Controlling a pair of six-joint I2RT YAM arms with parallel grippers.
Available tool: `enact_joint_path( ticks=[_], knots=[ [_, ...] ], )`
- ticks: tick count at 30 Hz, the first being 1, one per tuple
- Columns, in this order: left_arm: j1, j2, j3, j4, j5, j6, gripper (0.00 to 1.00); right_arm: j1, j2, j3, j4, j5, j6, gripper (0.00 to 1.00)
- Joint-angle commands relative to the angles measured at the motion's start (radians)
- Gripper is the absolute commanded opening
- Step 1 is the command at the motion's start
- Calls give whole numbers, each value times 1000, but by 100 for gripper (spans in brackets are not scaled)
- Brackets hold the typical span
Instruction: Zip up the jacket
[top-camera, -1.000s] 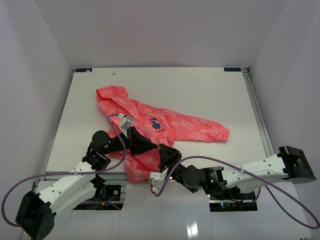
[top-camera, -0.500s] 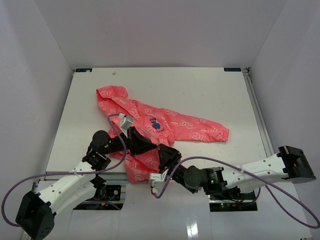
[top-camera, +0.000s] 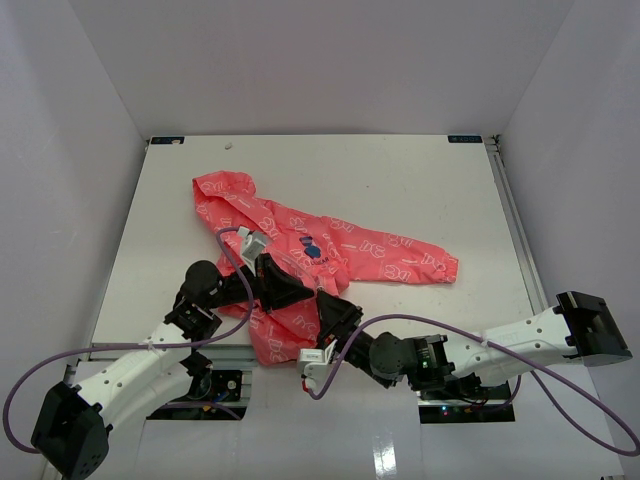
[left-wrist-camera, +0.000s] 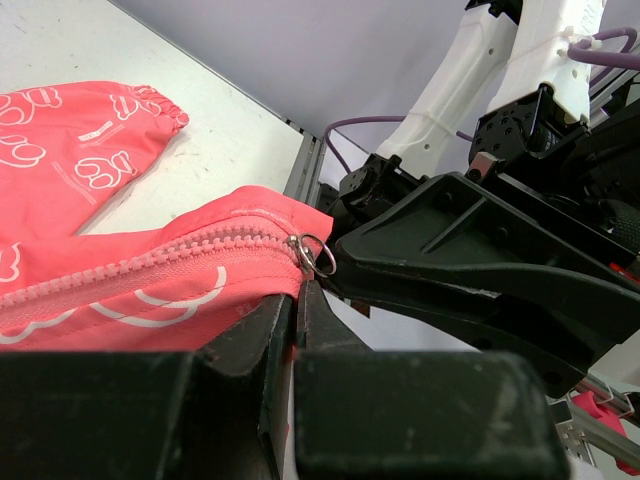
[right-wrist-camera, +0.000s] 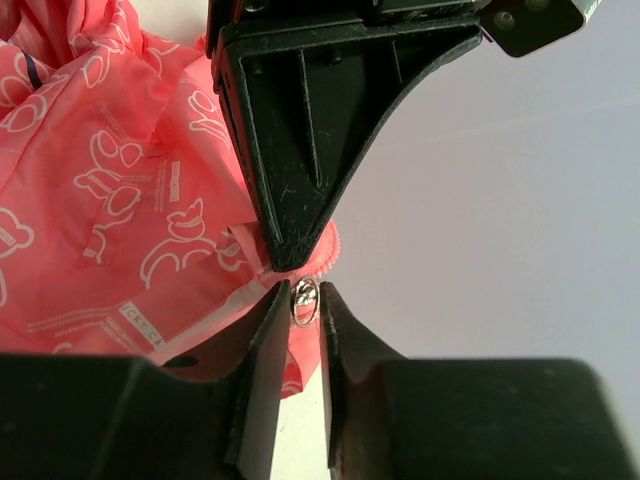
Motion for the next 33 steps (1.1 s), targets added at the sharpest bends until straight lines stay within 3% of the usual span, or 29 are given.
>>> enact_joint_path(
  ticks=[1, 20, 33],
  knots=[
    [-1, -10, 23, 11, 1, 3, 0, 8, -2, 17, 63, 16, -4, 19],
    [-1, -30, 13, 20, 9, -5, 0, 3, 12, 34, 54, 46, 23, 8],
    [-1, -25, -24, 53, 35, 3, 0, -35, -1, 59, 85, 19, 42, 8]
  ],
)
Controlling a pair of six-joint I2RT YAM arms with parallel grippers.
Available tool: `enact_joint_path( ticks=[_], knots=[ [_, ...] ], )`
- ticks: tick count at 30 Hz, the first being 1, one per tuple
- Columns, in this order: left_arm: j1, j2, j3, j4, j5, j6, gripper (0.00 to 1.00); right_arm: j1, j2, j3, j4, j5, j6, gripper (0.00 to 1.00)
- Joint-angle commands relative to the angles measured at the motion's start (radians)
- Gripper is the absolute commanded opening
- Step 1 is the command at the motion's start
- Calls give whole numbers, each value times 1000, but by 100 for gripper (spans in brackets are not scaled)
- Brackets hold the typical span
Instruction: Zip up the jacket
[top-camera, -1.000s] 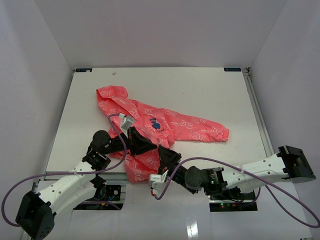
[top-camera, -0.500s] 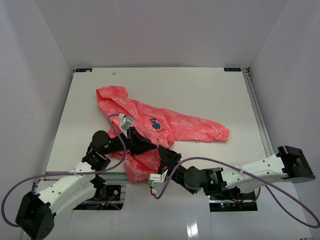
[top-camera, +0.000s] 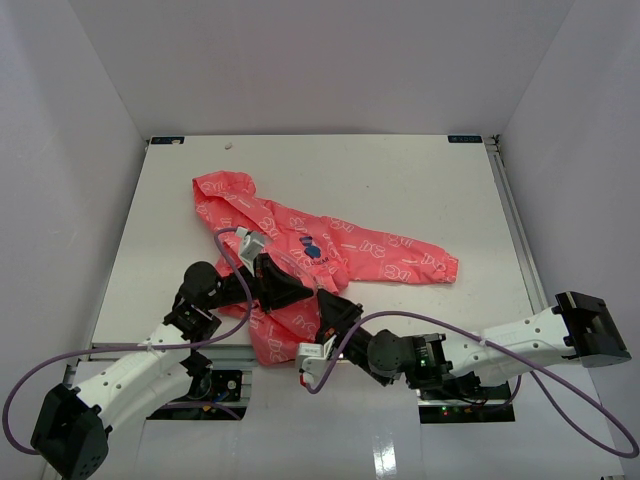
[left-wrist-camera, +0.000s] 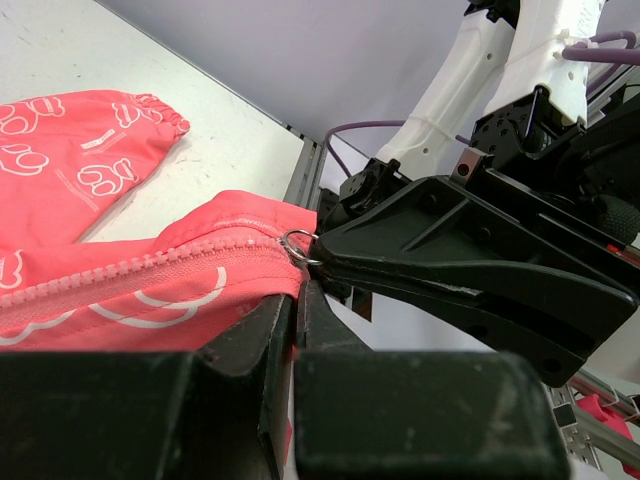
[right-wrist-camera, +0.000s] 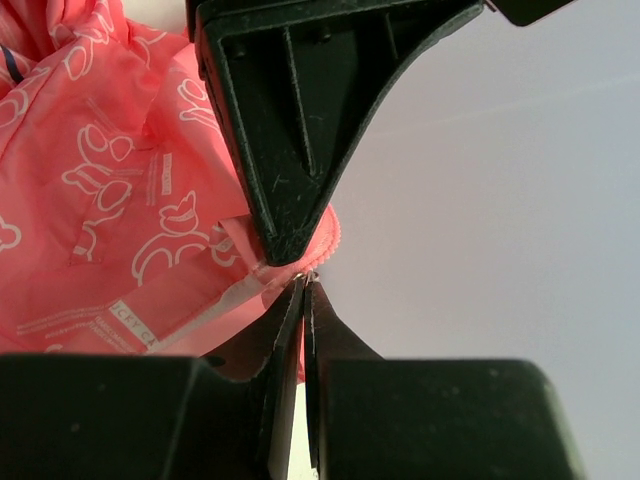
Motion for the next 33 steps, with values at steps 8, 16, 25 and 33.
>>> enact_joint_path(
  ticks=[8, 16, 25, 33],
  knots=[
    [-1, 13, -29, 70, 57, -1, 0, -44, -23, 50, 69, -37, 42, 8],
    [-1, 58, -34, 87, 74, -2, 0, -66, -55, 40, 70, -78, 62, 8],
    [-11, 91, -28, 54, 71, -2, 0, -110, -39, 55, 89, -132, 55, 8],
    [-23, 120, -24, 81, 91, -15, 0, -141, -28, 41, 111, -162, 56, 8]
  ],
)
